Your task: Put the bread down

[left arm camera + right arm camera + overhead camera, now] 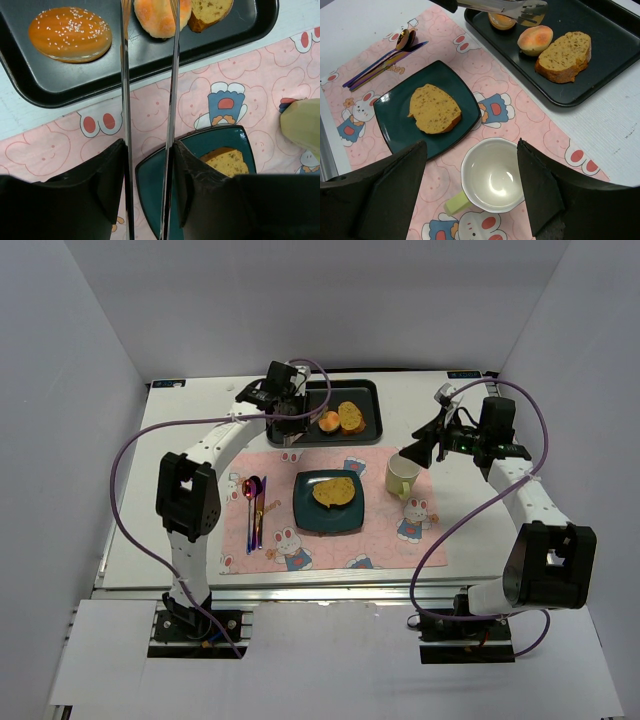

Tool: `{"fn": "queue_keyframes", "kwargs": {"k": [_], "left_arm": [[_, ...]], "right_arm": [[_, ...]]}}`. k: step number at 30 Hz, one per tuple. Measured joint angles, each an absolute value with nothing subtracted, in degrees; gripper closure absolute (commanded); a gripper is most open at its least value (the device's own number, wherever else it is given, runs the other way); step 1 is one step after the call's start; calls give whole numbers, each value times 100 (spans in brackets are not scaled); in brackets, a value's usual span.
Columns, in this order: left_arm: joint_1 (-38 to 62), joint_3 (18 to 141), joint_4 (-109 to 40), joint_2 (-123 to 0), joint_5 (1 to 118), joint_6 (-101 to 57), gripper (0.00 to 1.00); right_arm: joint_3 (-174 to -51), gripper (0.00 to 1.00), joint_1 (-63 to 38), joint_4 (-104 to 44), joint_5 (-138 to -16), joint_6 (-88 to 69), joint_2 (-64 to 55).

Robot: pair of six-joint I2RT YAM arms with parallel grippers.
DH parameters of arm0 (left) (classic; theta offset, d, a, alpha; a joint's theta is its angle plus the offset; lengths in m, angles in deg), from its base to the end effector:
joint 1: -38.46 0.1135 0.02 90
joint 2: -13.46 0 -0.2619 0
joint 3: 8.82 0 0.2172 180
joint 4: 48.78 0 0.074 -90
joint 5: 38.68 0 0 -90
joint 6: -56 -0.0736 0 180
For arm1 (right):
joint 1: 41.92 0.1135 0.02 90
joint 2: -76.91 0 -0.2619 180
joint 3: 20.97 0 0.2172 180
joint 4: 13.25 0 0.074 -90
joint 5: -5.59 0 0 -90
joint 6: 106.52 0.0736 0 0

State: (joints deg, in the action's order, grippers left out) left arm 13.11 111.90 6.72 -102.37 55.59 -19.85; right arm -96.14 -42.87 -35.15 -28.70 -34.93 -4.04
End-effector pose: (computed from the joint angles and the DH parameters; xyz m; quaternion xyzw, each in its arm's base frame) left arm 0.3990 -0.1951 0.2538 0.1043 0.9351 -0.1468 0.3051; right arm 0.2981 0.0559 0.2966 -0.3538 0.7111 0.3172 0.5182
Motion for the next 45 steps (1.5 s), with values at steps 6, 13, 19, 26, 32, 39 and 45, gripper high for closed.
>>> {"fn": "queue_keyframes", "kwargs": {"k": [6, 13, 19, 26, 32, 39, 45], "left_arm": [[1309, 11079, 549, -10237, 5564, -2092, 48], [1309, 11070, 543, -10237, 5566, -2153, 45], [1309, 11070, 538, -10241, 5632, -2168, 44], [1309, 11072, 536, -10293, 5688, -2155, 43], [1318, 11072, 517, -10418, 5793, -2081, 42], [1392, 11072, 392, -10438, 6025, -1895, 41], [1477, 11020, 208, -10438, 6259, -1747, 41]], "right_arm": [[-9614, 23, -4287, -3520, -2870, -3493, -406], [-9614, 23, -4287, -3520, -2870, -3493, -406], [-9614, 22, -4287, -3522, -2870, -3493, -406], [-9614, 22, -4287, -3526, -2870, -3496, -406], [-9614, 22, -4287, -3531, -2870, -3498, -406], [-9614, 22, -4287, -3531, -2873, -3498, -406], [-9614, 22, -4287, -3531, -2873, -3500, -406]]}}
